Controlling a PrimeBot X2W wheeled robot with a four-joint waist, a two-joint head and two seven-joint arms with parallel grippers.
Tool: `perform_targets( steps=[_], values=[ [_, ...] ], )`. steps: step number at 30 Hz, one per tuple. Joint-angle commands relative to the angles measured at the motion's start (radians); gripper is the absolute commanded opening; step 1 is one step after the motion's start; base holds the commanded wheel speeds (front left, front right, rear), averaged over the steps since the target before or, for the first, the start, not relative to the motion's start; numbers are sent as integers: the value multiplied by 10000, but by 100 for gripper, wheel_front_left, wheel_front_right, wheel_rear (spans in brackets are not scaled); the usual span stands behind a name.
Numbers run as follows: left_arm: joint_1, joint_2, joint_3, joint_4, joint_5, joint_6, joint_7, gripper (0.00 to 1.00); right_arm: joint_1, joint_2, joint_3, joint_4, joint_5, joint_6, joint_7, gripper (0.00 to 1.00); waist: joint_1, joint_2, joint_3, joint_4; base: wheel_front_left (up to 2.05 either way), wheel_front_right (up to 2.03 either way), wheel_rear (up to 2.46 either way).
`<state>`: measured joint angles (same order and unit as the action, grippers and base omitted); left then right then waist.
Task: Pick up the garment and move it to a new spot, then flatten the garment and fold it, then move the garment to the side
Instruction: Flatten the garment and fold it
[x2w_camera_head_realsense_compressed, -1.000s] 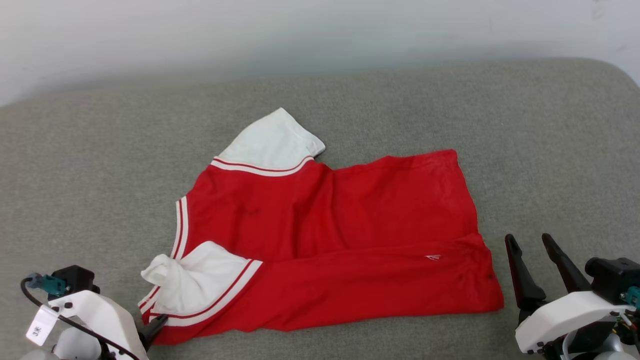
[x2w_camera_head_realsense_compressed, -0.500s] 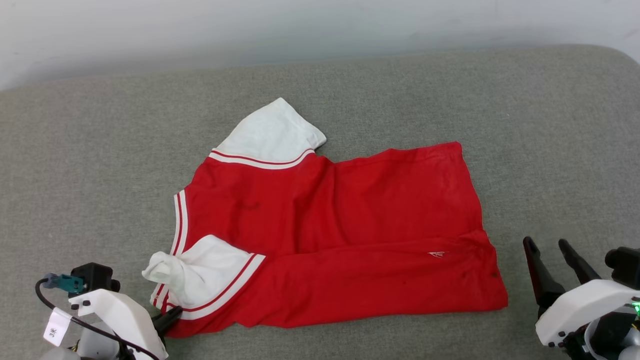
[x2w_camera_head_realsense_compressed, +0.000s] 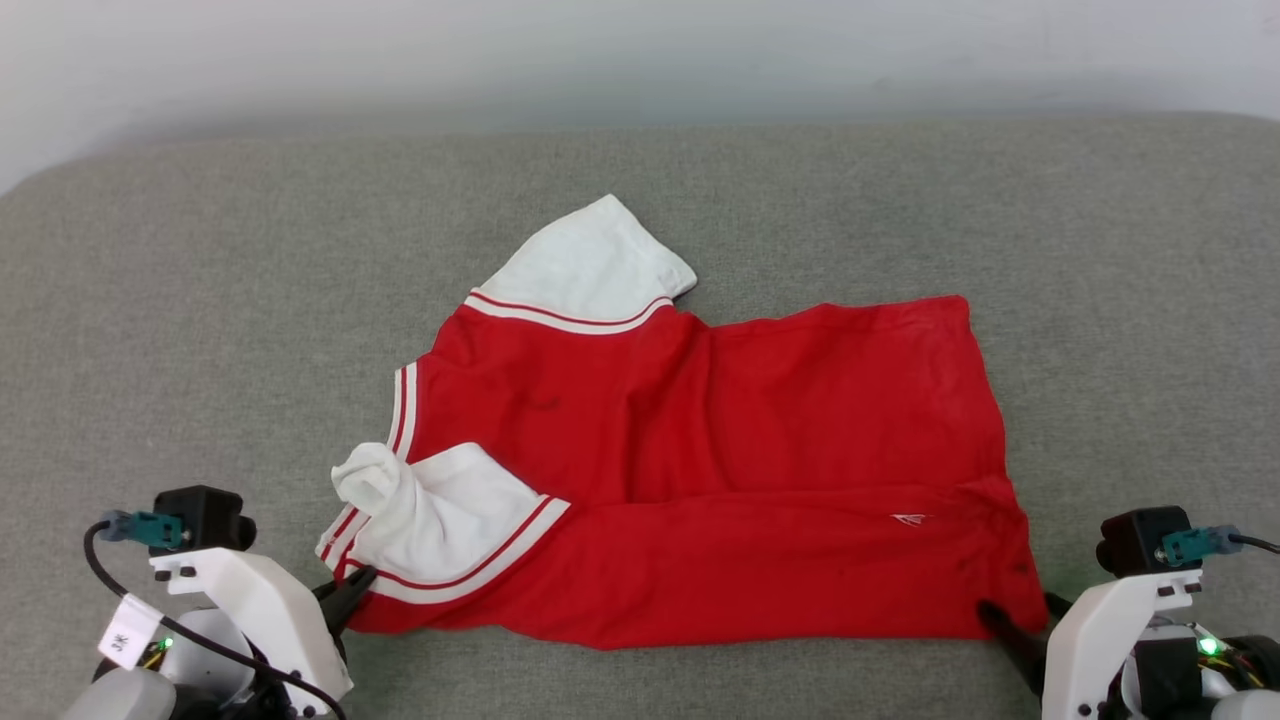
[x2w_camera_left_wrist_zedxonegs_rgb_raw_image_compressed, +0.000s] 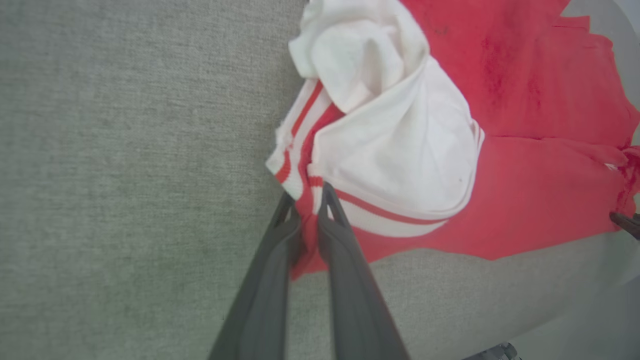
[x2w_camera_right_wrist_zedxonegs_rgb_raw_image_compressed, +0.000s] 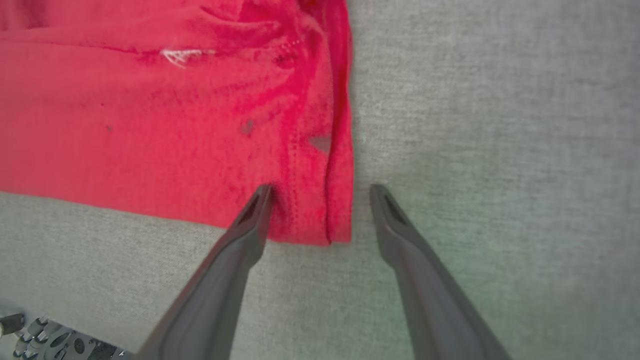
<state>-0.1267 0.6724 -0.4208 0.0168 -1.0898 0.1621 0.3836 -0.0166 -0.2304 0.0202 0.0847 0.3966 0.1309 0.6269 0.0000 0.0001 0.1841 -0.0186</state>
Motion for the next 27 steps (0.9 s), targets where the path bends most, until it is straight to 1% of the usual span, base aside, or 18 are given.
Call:
perform_targets(
  steps=[1, 5, 6, 7, 9, 12, 16, 21, 27],
  values=[
    [-82, -92, -76, -15, 51, -8, -38, 0, -165, -18, 86, 158, 52, -5, 37, 100, 0, -1, 159, 99, 0, 0, 0],
    [-123, -223, -101, 30, 46, -50, -132, 0, -316, 62, 570, 925, 267, -4, 356, 100, 0, -1, 384, 168, 0, 0, 0],
    [-125, -261, -108, 72, 63, -43, -168, 0, -314, 117, 729, 1104, 364, -2, 504, 55, 0, -1, 403, 178, 0, 0, 0],
    [-128, -291, -120, 107, 85, -47, -210, 0, -329, 148, 848, 1256, 449, 12, 613, 0, 0, -1, 418, 186, 0, 0, 0],
    [-115, -324, -120, 167, 125, -50, -288, 0, -374, 131, 958, 1384, 515, 12, 645, 0, 0, -1, 390, 181, 0, 0, 0],
    [13, -352, -96, 228, 206, -91, -501, 0, -467, -18, 850, 1294, 483, -2, 477, 0, 0, -1, 188, 152, 0, 0, 0],
    [337, -367, -111, 297, 361, -104, -919, 0, -307, -261, 753, 1006, 461, -5, 331, 0, 0, -1, -337, 88, 0, 0, 0],
    [1126, -322, -74, 221, 281, 75, -1181, 0, 94, -388, 648, 445, 423, -5, 408, 0, 0, -1, -1180, -62, 0, 0, 0],
    [2252, -86, 34, -249, -27, 493, -1108, 0, 1062, -416, 386, -105, 525, -7, 830, 0, 0, -1, -1887, -48, 0, 0, 0]
  ],
)
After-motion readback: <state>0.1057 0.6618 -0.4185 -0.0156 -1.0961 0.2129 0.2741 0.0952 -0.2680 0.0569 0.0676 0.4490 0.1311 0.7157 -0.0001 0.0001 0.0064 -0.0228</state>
